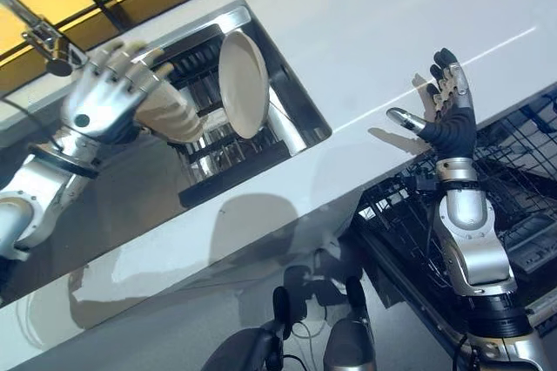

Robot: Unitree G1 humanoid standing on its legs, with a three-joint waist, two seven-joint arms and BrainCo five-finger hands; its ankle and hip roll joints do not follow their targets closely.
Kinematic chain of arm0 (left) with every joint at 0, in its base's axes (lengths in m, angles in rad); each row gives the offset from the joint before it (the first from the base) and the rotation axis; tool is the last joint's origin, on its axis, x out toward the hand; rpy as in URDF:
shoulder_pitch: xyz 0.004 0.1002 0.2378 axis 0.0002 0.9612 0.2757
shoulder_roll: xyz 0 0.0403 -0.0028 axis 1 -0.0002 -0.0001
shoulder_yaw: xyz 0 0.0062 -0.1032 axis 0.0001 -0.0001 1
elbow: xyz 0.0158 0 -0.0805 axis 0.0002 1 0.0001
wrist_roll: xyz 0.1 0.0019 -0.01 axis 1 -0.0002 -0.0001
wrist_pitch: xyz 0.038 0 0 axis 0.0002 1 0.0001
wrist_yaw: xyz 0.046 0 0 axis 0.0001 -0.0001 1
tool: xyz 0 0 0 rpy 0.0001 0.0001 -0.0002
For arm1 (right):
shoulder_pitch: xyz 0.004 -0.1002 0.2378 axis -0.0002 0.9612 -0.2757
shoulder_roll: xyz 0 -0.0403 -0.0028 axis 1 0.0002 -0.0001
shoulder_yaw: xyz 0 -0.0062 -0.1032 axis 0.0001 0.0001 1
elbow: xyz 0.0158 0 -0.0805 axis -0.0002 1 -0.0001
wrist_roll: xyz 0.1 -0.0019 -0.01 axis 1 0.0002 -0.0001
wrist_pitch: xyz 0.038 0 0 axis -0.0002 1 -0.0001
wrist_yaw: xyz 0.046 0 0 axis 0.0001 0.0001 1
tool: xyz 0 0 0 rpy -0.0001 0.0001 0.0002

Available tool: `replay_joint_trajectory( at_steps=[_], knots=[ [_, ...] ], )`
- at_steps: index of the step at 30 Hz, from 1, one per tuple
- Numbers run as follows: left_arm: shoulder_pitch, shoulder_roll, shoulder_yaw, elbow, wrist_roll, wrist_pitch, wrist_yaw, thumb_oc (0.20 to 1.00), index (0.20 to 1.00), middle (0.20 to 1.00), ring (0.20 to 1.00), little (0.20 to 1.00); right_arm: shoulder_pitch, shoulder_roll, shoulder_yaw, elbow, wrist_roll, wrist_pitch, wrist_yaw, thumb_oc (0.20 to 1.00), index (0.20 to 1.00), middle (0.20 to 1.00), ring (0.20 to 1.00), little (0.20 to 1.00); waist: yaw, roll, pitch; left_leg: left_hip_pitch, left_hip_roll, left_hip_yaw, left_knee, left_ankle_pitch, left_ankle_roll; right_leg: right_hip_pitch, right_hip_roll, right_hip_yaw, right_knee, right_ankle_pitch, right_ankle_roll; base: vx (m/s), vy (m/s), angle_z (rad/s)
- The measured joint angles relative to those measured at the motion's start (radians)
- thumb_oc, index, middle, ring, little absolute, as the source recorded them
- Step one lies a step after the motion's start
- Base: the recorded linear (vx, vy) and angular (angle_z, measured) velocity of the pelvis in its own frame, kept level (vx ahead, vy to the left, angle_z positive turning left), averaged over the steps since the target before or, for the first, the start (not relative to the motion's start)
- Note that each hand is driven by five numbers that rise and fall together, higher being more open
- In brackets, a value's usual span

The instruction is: Pick up plates and place into dishwasher.

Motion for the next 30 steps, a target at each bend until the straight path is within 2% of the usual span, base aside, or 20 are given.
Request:
replay_joint_trajectory(
  at_steps=[3,7,12,14,20,26,30],
  knots=[
    [0.026,-0.004,0.048,-0.059,0.028,0.002,0.028,1.000,1.000,1.000,1.000,1.000,0.017,0.000,-0.026,-0.007,0.005,0.015,0.000,1.000,1.000,1.000,1.000,1.000,0.020,0.008,-0.006,0.000,0.000,-0.005,0.005,0.000,0.000,0.004,-0.002,-0.004,0.001,0.000,0.000,0.04,-0.041,0.06],
    [0.045,-0.004,0.060,-0.122,0.068,-0.012,0.019,1.000,1.000,1.000,1.000,1.000,0.029,-0.002,-0.030,-0.017,0.014,0.037,0.000,1.000,1.000,1.000,1.000,1.000,0.021,0.016,-0.014,-0.002,-0.002,-0.020,0.012,0.000,0.000,0.011,-0.004,-0.015,0.004,-0.002,0.001,-0.01,-0.039,0.10],
    [0.049,-0.002,0.055,-0.137,0.076,-0.021,-0.100,1.000,1.000,1.000,1.000,1.000,0.033,-0.004,-0.028,-0.019,0.020,0.036,-0.001,1.000,1.000,1.000,1.000,1.000,0.021,0.020,-0.021,-0.012,-0.001,-0.024,0.015,-0.003,-0.004,-0.001,-0.004,-0.020,0.016,-0.006,0.000,0.00,-0.024,0.02],
    [0.049,0.001,0.034,-0.133,0.076,-0.021,-0.149,1.000,1.000,1.000,1.000,1.000,0.036,-0.005,-0.026,-0.018,0.025,0.037,-0.002,1.000,1.000,1.000,1.000,1.000,0.021,0.020,-0.039,-0.028,-0.002,-0.025,0.018,0.000,0.000,-0.020,-0.004,-0.020,0.028,-0.009,0.001,0.00,0.000,0.00],
    [0.040,0.014,-0.070,-0.054,0.072,-0.021,-0.249,1.000,1.000,1.000,1.000,1.000,0.036,-0.015,-0.012,-0.012,0.025,0.036,-0.004,1.000,1.000,1.000,1.000,1.000,0.019,0.021,-0.042,-0.029,-0.004,-0.025,0.029,0.001,0.002,-0.017,-0.005,-0.020,0.031,-0.009,0.002,0.00,0.021,0.00],
    [0.040,0.030,-0.135,0.055,0.062,-0.004,-0.257,1.000,1.000,1.000,1.000,1.000,0.036,-0.026,-0.001,-0.010,0.025,0.034,-0.011,1.000,1.000,1.000,1.000,1.000,0.015,0.020,-0.042,-0.031,-0.008,-0.022,0.029,0.001,0.002,-0.024,-0.006,-0.015,0.036,-0.009,0.003,0.00,0.075,-0.02],
    [0.028,0.032,-0.179,0.120,0.052,0.043,-0.227,1.000,1.000,1.000,1.000,1.000,0.029,-0.068,0.012,-0.003,0.025,0.013,-0.008,1.000,1.000,1.000,1.000,1.000,0.014,0.021,-0.041,-0.053,-0.014,-0.008,0.033,0.004,0.005,-0.062,-0.008,0.001,0.063,-0.013,0.008,-0.04,0.102,-0.08]
  ],
)
